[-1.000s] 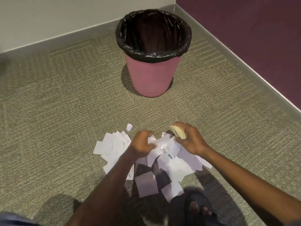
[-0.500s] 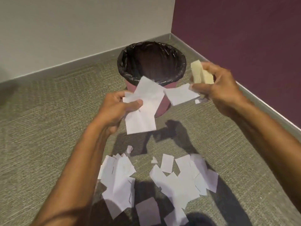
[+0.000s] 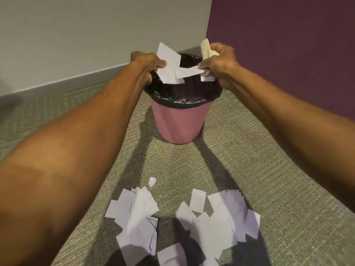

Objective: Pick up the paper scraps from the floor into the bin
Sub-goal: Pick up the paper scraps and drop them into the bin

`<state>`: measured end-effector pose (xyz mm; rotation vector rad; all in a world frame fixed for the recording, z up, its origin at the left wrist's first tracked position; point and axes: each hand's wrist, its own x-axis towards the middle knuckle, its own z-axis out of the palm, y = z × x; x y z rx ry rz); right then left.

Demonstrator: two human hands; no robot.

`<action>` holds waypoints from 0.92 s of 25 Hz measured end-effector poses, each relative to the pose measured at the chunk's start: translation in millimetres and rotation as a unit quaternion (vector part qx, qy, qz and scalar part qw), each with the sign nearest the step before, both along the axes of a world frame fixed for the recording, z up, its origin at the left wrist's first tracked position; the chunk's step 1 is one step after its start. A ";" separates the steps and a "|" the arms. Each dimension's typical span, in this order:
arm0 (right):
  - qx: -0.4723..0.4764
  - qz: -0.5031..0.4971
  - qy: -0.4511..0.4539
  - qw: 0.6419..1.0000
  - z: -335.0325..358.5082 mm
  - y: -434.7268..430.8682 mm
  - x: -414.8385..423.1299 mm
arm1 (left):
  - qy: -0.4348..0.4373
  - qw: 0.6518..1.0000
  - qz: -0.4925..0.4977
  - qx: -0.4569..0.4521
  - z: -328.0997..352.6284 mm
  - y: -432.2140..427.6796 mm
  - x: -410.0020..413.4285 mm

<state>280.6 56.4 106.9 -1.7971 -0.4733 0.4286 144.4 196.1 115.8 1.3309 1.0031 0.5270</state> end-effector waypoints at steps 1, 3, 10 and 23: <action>-0.010 -0.005 -0.005 1.000 -5.4 3.6 1.4 | 0.014 1.000 -0.002 0.008 -5.9 1.8 5.5; -0.018 -0.011 -0.004 1.000 -14.5 7.5 3.0 | 0.038 0.999 -0.009 0.016 -15.6 5.6 14.8; -0.003 -0.015 0.006 1.000 -37.4 8.2 12.8 | 0.022 0.999 -0.029 0.034 -19.9 -1.3 34.9; 0.007 0.015 0.000 1.000 -33.8 15.7 15.5 | 0.043 0.991 -0.070 0.105 2.4 -9.2 8.6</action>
